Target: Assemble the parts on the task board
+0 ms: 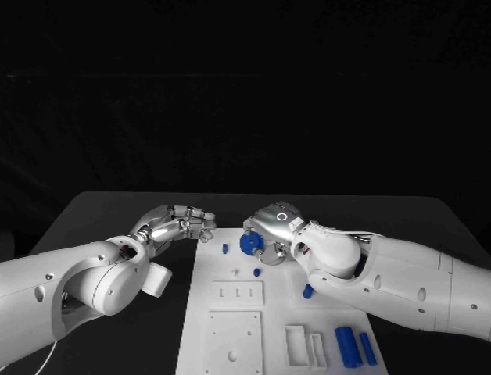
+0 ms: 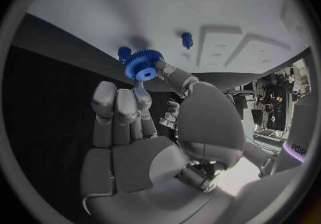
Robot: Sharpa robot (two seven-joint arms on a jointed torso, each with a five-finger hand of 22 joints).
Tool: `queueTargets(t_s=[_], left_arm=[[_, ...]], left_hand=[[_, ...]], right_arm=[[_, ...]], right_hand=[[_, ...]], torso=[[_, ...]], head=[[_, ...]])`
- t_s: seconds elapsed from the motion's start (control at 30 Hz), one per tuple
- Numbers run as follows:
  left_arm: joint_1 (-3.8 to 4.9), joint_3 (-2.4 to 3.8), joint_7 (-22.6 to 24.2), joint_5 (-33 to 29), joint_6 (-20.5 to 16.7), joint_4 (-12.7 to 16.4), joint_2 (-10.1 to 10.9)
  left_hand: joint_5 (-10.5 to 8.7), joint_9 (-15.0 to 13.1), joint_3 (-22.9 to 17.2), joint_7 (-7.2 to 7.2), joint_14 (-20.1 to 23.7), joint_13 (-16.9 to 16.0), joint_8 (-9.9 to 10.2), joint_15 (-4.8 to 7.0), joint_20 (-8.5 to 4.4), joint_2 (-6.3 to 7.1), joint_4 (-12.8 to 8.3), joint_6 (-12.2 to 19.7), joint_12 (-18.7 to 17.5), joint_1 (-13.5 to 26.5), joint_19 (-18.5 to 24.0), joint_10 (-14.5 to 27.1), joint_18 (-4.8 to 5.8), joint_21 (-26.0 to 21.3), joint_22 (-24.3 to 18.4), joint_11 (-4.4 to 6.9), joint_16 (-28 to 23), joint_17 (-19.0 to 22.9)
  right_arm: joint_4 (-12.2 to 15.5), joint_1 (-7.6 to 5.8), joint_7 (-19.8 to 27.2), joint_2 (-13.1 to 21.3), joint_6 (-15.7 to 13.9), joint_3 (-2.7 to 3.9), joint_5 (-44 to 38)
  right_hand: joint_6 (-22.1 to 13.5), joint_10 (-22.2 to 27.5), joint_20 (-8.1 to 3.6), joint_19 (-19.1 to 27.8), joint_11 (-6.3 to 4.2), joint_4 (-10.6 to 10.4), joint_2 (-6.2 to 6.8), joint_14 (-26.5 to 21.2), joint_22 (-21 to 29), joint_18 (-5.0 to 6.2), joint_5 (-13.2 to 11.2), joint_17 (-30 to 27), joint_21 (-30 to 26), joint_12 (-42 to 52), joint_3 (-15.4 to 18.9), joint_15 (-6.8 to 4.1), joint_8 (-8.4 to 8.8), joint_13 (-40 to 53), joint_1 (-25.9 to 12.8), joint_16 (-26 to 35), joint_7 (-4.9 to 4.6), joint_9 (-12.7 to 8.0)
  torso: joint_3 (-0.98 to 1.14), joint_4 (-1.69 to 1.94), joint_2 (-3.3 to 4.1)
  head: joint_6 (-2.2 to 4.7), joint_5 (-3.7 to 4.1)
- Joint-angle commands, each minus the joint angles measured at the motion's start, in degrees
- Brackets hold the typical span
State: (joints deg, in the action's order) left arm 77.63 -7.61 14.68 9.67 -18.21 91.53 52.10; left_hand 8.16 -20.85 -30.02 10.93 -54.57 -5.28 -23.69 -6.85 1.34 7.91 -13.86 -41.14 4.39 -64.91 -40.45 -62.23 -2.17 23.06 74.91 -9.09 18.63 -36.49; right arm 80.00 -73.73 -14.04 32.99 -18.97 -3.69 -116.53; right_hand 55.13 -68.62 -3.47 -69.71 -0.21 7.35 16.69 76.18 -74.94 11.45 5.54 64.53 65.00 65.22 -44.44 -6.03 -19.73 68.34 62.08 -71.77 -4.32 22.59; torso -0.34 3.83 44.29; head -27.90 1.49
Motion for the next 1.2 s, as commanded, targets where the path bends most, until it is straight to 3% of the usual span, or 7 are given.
queueTargets(t_s=[0.03,0.47,0.8,1.03,1.2], left_arm=[[0.13,0.07,0.64,0.23,-0.32,0.04,-0.24],[0.25,0.07,0.51,0.42,-0.22,0.23,-0.14],[0.28,0.07,0.45,0.42,-0.22,0.30,-0.09],[0.28,0.07,0.42,0.44,-0.27,0.28,0.05],[0.28,0.07,0.42,0.44,-0.27,0.28,0.12]], left_hand=[[0.05,-0.08,-0.02,0.49,0.17,0.06,0.30,-0.37,0.13,-0.13,-0.19,-0.54,-0.28,0.51,0.24,-0.41,-0.76,0.01,1.09,0.15,-0.26,-0.10],[0.05,-0.14,-0.04,0.41,0.17,0.06,0.30,-0.39,0.16,-0.17,-0.19,-0.61,-0.28,0.57,0.34,-0.47,-0.72,0.00,1.10,0.20,-0.31,-0.14],[0.05,-0.16,-0.04,0.40,0.17,0.07,0.31,-0.39,0.16,-0.16,-0.20,-0.62,-0.29,0.59,0.36,-0.48,-0.72,0.00,1.10,0.20,-0.33,-0.15],[0.04,-0.17,-0.03,0.44,0.17,0.07,0.33,-0.39,0.16,-0.14,-0.20,-0.61,-0.31,0.62,0.38,-0.47,-0.71,0.01,1.11,0.18,-0.35,-0.16],[0.04,-0.18,-0.04,0.45,0.17,0.07,0.35,-0.40,0.16,-0.13,-0.20,-0.61,-0.31,0.62,0.39,-0.48,-0.71,0.01,1.11,0.17,-0.36,-0.17]], right_arm=[[-0.50,0.05,0.28,-0.40,0.53,-0.15,-1.08],[-2.16,0.32,0.64,-1.47,1.08,-0.94,-0.97],[-2.92,0.40,1.28,-1.79,1.44,-1.16,-0.22],[-3.02,0.47,1.36,-1.60,1.87,-1.22,0.00],[-3.06,0.50,1.41,-1.47,1.93,-1.24,0.21]], right_hand=[[2.07,-0.06,-0.21,-0.23,-0.06,-0.09,0.37,0.17,-0.90,3.55,-0.20,-0.08,0.35,-0.07,-0.23,-0.20,-0.31,-0.06,-0.25,-0.07,-1.78,0.04],[1.96,0.33,-0.18,-0.17,-0.04,-0.11,0.41,-0.10,-0.89,3.55,-0.30,-0.56,0.33,-0.52,-0.24,-0.20,-0.22,-0.39,-0.34,0.32,-1.80,0.01],[1.27,1.39,-0.04,0.15,0.17,0.25,0.46,-0.52,-0.90,3.55,-0.60,-1.38,0.24,-1.71,0.67,-0.02,0.23,-1.22,-1.15,1.13,-2.04,-0.17],[0.91,1.53,0.04,0.37,0.30,0.78,0.48,-0.55,-0.88,3.55,-0.57,-1.50,0.16,-1.90,1.99,0.08,0.44,-1.28,-1.90,1.37,-2.16,-0.25],[0.78,1.56,0.05,0.43,0.33,0.92,0.48,-0.56,-0.86,3.55,-0.70,-1.53,0.11,-1.96,2.24,0.10,0.53,-1.31,-1.98,1.44,-2.19,-0.29]], torso=[[-0.05,0.13,0.11],[-0.06,0.17,0.02],[-0.03,-0.05,0.06],[-0.02,0.08,0.03],[-0.04,-0.04,0.03]], head=[[0.17,0.19],[-0.43,-0.02],[-0.51,-0.26],[-0.66,-0.20],[-0.62,-0.20]])
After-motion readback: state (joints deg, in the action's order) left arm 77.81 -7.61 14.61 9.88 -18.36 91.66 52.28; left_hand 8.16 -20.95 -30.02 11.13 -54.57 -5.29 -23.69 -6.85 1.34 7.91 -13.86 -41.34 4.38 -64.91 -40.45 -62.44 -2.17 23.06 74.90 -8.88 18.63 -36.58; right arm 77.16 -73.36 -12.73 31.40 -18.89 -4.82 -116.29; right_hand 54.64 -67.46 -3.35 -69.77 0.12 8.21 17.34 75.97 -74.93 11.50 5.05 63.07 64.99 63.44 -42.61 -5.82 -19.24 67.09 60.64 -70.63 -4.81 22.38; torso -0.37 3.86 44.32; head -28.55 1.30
